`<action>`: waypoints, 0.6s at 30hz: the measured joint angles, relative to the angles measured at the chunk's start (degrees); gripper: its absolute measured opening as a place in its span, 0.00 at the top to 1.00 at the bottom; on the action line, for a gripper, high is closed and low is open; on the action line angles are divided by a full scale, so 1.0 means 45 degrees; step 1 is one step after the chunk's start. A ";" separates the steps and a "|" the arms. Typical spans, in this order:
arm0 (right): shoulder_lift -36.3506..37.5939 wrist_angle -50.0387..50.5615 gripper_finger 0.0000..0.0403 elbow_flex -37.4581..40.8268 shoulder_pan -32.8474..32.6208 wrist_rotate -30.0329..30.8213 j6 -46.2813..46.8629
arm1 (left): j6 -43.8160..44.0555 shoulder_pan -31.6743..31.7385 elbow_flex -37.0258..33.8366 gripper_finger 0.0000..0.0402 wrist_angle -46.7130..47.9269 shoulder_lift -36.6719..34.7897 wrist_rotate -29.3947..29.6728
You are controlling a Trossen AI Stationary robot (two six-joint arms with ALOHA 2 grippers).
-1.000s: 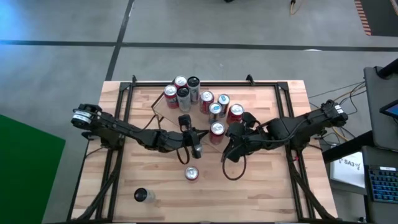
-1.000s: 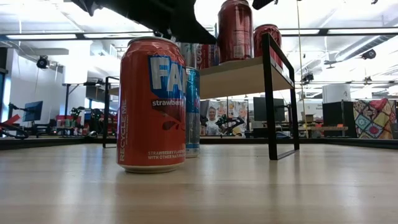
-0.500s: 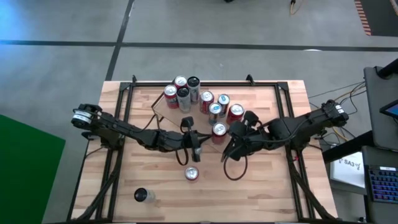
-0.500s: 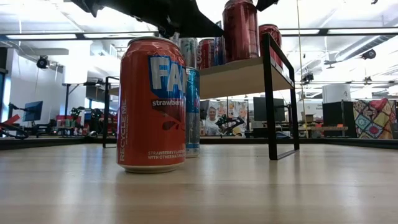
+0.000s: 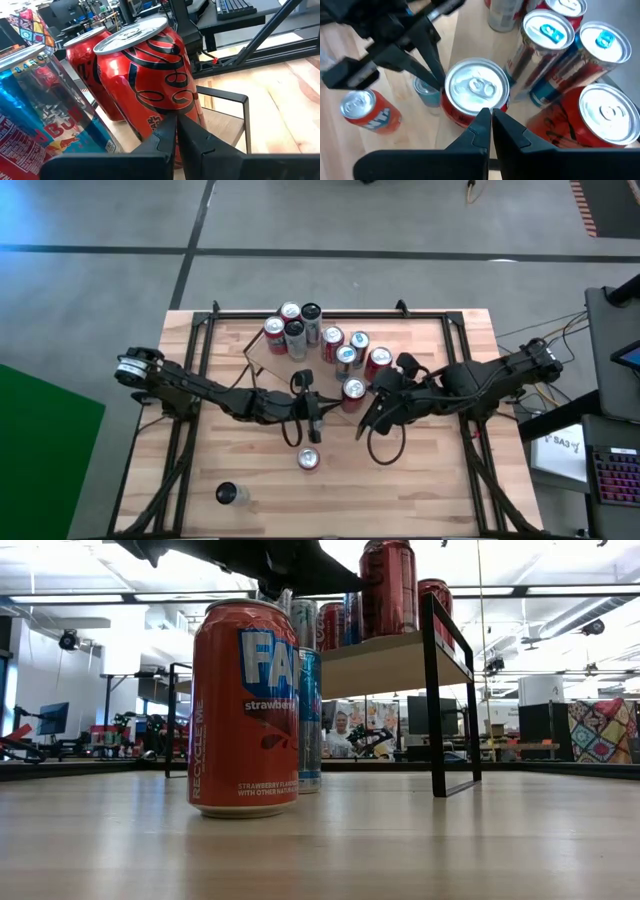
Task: Place canned beverage on shelf
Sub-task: Put the red/black soda can on the shelf, align with the other red/black soda can
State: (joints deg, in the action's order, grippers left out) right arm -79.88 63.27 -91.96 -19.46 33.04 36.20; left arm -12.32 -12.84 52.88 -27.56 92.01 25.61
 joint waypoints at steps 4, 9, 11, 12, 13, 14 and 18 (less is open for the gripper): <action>0.0000 -0.0628 0.98 -0.0069 0.0000 0.0004 -0.0338 | -0.0057 -0.0099 0.0000 1.00 0.0013 -0.0020 0.0042; -0.0102 -0.1242 0.98 -0.0069 0.0029 0.0010 -0.0599 | -0.0165 -0.0223 0.0000 1.00 0.0010 -0.0182 0.0046; -0.0200 -0.1283 0.98 -0.0059 0.0029 0.0003 -0.0631 | -0.0297 -0.0231 0.0000 1.00 0.0012 -0.0226 0.0050; -0.0290 -0.1320 0.98 -0.0059 0.0069 0.0006 -0.0641 | -0.0398 -0.0248 0.0000 1.00 0.0027 -0.0259 0.0074; -0.0347 -0.1387 0.98 -0.0059 0.0115 0.0004 -0.0697 | -0.0482 -0.0255 0.0000 1.00 0.0032 -0.0315 0.0081; -0.0435 -0.1459 0.98 -0.0055 0.0168 0.0010 -0.0742 | -0.0584 -0.0272 0.0000 1.00 0.0037 -0.0390 0.0085; -0.0826 -0.1565 0.98 -0.0054 0.0397 0.0034 -0.0941 | -0.0826 -0.0328 0.0000 1.00 0.0017 -0.0772 0.0182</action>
State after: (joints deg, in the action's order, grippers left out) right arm -83.59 56.23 -92.20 -17.68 33.19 31.97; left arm -16.04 -14.32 52.88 -27.49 88.53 26.44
